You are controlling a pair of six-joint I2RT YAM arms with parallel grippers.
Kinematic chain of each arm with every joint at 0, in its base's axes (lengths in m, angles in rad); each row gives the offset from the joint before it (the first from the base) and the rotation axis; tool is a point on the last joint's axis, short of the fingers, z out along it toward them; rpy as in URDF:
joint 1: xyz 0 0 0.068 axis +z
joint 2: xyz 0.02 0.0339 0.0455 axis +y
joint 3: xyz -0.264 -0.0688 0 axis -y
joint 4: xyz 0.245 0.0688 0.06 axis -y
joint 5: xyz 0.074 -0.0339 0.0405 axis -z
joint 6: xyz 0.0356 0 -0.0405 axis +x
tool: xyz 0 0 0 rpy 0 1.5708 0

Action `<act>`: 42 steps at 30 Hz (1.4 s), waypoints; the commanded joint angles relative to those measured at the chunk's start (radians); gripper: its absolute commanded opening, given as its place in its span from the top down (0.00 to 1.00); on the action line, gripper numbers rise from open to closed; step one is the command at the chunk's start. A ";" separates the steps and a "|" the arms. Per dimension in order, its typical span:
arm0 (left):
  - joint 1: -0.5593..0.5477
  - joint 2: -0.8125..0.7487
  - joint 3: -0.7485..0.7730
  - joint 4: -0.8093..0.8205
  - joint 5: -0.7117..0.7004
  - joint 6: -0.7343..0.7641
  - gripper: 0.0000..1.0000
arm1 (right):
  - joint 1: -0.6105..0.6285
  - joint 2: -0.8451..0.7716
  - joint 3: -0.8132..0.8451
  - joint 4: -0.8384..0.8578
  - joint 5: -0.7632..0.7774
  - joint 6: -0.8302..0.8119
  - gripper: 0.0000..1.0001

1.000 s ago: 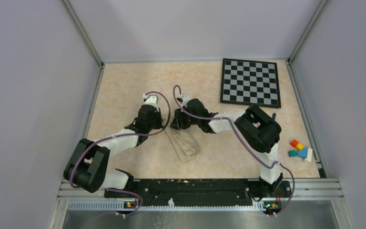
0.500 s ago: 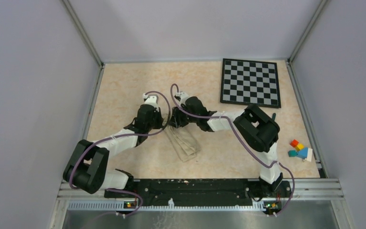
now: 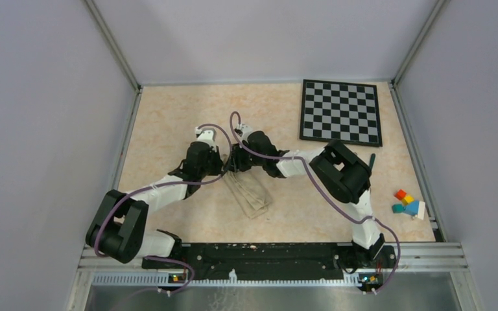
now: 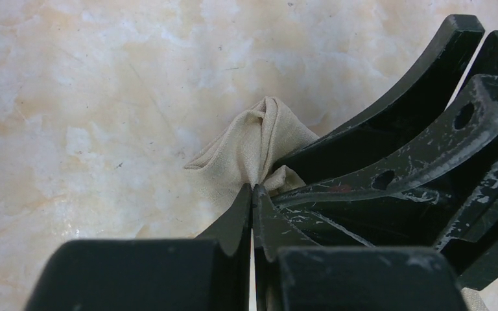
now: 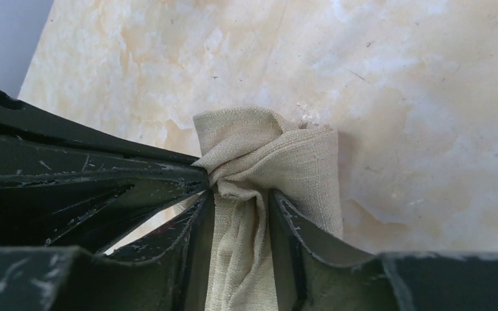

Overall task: Fold the napkin into a case and place the utensils inside
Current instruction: Stuff the top corner of the smaller-rectangle-folded napkin into the folded napkin.

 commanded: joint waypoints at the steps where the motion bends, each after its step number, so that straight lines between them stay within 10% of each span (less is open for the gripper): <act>1: 0.004 -0.038 0.005 0.012 0.017 -0.009 1.00 | 0.016 -0.012 0.057 0.025 0.006 0.042 0.63; 11: 0.019 -0.012 0.000 0.091 0.150 -0.084 1.00 | 0.048 0.172 0.305 -0.238 0.123 0.312 0.83; 16: 0.108 0.005 -0.020 0.044 0.173 -0.097 1.00 | 0.041 0.116 0.238 -0.221 0.023 0.251 0.58; 24: 0.130 -0.024 -0.041 0.047 0.178 -0.066 1.00 | -0.054 -0.066 0.053 -0.108 -0.107 0.173 0.51; 42: 0.130 -0.031 -0.038 0.053 0.221 -0.069 1.00 | -0.059 0.106 0.140 0.013 -0.173 0.288 0.89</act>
